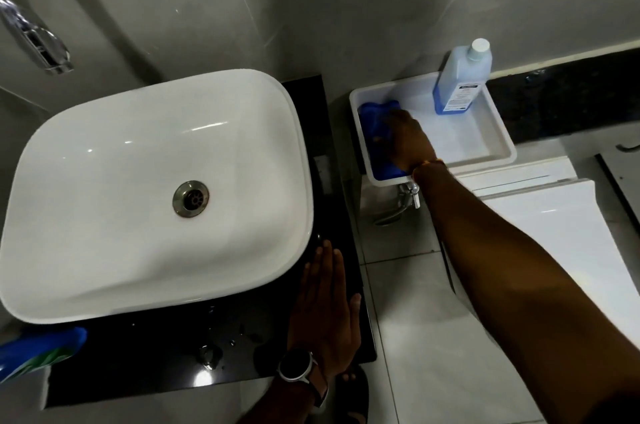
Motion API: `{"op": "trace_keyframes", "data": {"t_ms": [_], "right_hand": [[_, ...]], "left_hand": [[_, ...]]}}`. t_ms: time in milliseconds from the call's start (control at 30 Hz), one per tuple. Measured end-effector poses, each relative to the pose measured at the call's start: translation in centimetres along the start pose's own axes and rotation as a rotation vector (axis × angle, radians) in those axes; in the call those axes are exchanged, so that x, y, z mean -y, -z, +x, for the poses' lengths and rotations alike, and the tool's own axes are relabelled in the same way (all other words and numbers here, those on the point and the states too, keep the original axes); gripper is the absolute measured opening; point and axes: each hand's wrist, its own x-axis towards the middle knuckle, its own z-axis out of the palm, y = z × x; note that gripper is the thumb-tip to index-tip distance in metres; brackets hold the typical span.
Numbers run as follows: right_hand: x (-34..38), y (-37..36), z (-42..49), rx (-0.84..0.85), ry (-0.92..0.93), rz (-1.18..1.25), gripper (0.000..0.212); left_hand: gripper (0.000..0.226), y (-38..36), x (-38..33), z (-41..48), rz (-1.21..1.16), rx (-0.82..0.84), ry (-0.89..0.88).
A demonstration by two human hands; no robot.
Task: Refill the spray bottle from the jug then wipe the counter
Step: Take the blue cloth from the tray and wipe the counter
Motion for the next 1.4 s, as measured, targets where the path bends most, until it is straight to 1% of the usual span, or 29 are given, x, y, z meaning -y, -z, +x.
{"op": "trace_keyframes", "data": {"t_ms": [100, 167, 267, 367, 467, 567, 633, 733, 767, 833, 867, 967, 1033, 1100, 1133, 1200, 1233, 1333, 1400], "right_hand": [[1.1, -1.6, 1.5, 0.215, 0.0, -0.191, 0.059], [1.4, -2.1, 1.7, 0.279, -0.062, -0.283, 0.069], [1.8, -2.4, 1.5, 0.264, -0.136, -0.303, 0.078], [2.2, -2.4, 1.3, 0.227, -0.14, -0.327, 0.087], [2.4, -1.6, 1.1, 0.19, -0.133, -0.304, 0.083], [3.0, -0.3, 0.7, 0.11, -0.122, -0.199, 0.078], [3.9, 1.0, 0.1, 0.004, -0.141, -0.071, 0.075], [5.3, 3.4, -1.4, -0.135, -0.184, 0.066, 0.084], [5.6, 4.2, -2.1, -0.186, -0.198, 0.12, 0.083], [6.3, 5.5, -4.1, -0.291, -0.21, 0.203, 0.075], [6.6, 6.1, -5.3, -0.337, -0.187, 0.223, 0.069], [7.9, 6.6, -9.8, -0.421, -0.061, 0.235, 0.055], [9.3, 6.0, -13.6, -0.405, 0.02, 0.221, 0.049], [10.6, 4.2, -17.6, -0.348, 0.074, 0.249, 0.047], [11.3, 2.7, -19.8, -0.283, 0.073, 0.231, 0.05], [13.0, -1.1, -24.5, -0.101, 0.04, 0.151, 0.06], [13.7, -3.2, -26.5, -0.036, 0.058, 0.121, 0.065], [16.7, -9.0, -30.4, 0.064, 0.211, -0.018, 0.077], [18.5, -11.4, -31.7, 0.089, 0.229, -0.155, 0.077]], "left_hand": [[0.068, 0.0, 0.0, 0.0, -0.03, -0.006, 0.0], [0.068, 0.1, -0.1, -0.1, -0.053, -0.019, -0.003], [0.068, 0.3, -0.2, -0.2, -0.055, -0.026, -0.005], [0.068, 0.4, -0.3, -0.2, -0.038, -0.042, -0.006], [0.068, 0.5, -0.3, -0.3, -0.035, -0.047, -0.016], [0.068, 0.3, -0.1, -0.3, -0.043, -0.044, -0.014], [0.069, 0.1, -0.1, -0.3, -0.034, -0.049, -0.01], [0.069, 0.0, -0.1, -0.2, -0.012, -0.047, -0.013], [0.069, 0.0, -0.1, -0.2, -0.014, -0.049, -0.017], [0.068, 0.1, -0.1, -0.2, -0.019, -0.05, -0.024], [0.067, 0.2, 0.0, -0.3, -0.021, -0.049, -0.023], [0.069, 0.5, -0.1, -0.2, -0.028, -0.03, -0.012], [0.074, 1.0, -0.2, -0.3, -0.045, -0.009, -0.019], [0.079, 1.4, 0.1, -1.0, -0.062, -0.002, -0.029], [0.079, 1.5, 0.8, -1.9, -0.06, -0.018, -0.035], [0.077, 1.2, 2.7, -5.0, -0.059, -0.05, -0.044], [0.076, 0.7, 3.9, -6.8, -0.062, -0.052, -0.055], [0.074, -0.6, 8.1, -12.1, -0.027, -0.035, -0.06], [0.075, -1.1, 10.3, -14.3, 0.008, -0.017, -0.052]]}}
